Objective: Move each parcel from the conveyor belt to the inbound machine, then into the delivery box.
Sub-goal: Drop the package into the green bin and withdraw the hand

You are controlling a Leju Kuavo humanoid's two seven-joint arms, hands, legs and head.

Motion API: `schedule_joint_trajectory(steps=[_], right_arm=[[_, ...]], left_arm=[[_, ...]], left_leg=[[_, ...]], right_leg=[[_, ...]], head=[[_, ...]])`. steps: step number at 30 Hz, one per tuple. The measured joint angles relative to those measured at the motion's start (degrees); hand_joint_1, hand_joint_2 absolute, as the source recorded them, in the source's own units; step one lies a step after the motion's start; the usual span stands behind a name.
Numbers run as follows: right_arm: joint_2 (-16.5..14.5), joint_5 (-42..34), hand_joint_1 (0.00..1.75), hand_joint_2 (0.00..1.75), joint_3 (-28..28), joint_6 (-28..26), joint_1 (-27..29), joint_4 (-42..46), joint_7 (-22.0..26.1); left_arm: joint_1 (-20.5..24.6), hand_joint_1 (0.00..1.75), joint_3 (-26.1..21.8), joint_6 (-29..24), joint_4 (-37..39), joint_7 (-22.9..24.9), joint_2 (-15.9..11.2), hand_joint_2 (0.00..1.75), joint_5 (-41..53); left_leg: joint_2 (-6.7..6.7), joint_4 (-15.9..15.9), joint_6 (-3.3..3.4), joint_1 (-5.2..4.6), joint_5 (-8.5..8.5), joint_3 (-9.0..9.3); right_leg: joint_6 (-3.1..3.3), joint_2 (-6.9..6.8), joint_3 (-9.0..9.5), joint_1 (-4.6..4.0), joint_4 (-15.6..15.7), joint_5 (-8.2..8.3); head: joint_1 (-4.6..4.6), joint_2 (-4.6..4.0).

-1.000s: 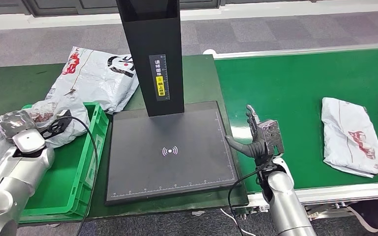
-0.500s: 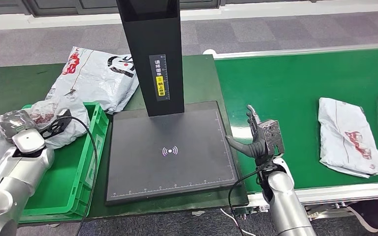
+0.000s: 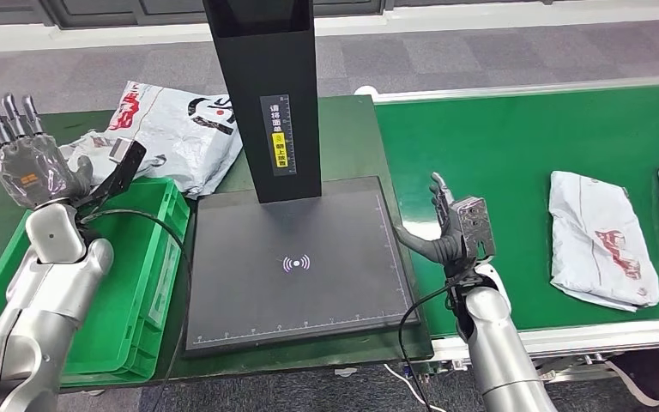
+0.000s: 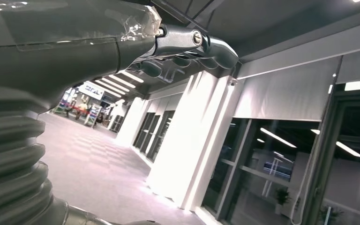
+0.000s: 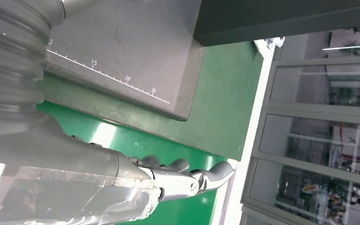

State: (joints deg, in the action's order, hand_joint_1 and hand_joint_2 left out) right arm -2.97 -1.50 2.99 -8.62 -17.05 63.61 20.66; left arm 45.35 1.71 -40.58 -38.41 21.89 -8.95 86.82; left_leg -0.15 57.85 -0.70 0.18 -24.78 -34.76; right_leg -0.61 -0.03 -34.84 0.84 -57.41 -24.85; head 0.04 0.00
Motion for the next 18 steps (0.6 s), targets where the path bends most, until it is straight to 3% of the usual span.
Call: schedule_joint_trajectory(steps=[3, 5, 13, 18], right_arm=[[0.00, -0.05, 0.00, 1.75, 0.00, -0.04, -0.23, -0.32, -0.01], [0.03, -0.20, 0.00, 1.75, 0.00, -0.25, -0.43, -0.57, 0.01], [1.09, -1.03, 0.00, 1.75, 0.04, -0.69, -0.87, -1.37, 0.40], [1.74, -1.07, 0.00, 1.75, 0.05, -0.69, -0.87, -1.63, 0.50]], left_arm=[[-0.64, 0.00, -0.47, 0.03, -0.99, -1.20, 0.18, 1.75, -0.06], [-1.21, 0.00, -1.29, 0.03, -2.21, -4.59, 0.60, 1.75, -1.07], [-1.34, 0.00, -6.99, 2.33, -0.42, -29.07, 6.44, 1.75, -24.08], [-1.21, 0.00, -8.31, 2.50, 1.73, -31.04, 8.69, 1.75, -26.68]], left_leg=[[0.01, 0.00, 0.00, 0.03, 0.00, 0.00], [-0.01, 0.00, 0.00, 0.03, 0.00, 0.00], [-0.11, 0.01, 0.01, -0.03, 0.00, -0.02], [-0.08, 0.01, 0.01, -0.03, 0.00, -0.01]], right_leg=[[0.00, 0.00, 0.00, 0.00, -0.01, 0.00], [0.00, -0.01, -0.01, 0.01, 0.00, 0.00], [-0.03, -0.11, 0.04, 0.07, 0.04, 0.01], [-0.04, -0.05, 0.01, 0.06, 0.03, 0.03]], head=[[0.00, 0.00], [0.00, 0.00], [0.00, 0.00], [0.00, 0.00]])
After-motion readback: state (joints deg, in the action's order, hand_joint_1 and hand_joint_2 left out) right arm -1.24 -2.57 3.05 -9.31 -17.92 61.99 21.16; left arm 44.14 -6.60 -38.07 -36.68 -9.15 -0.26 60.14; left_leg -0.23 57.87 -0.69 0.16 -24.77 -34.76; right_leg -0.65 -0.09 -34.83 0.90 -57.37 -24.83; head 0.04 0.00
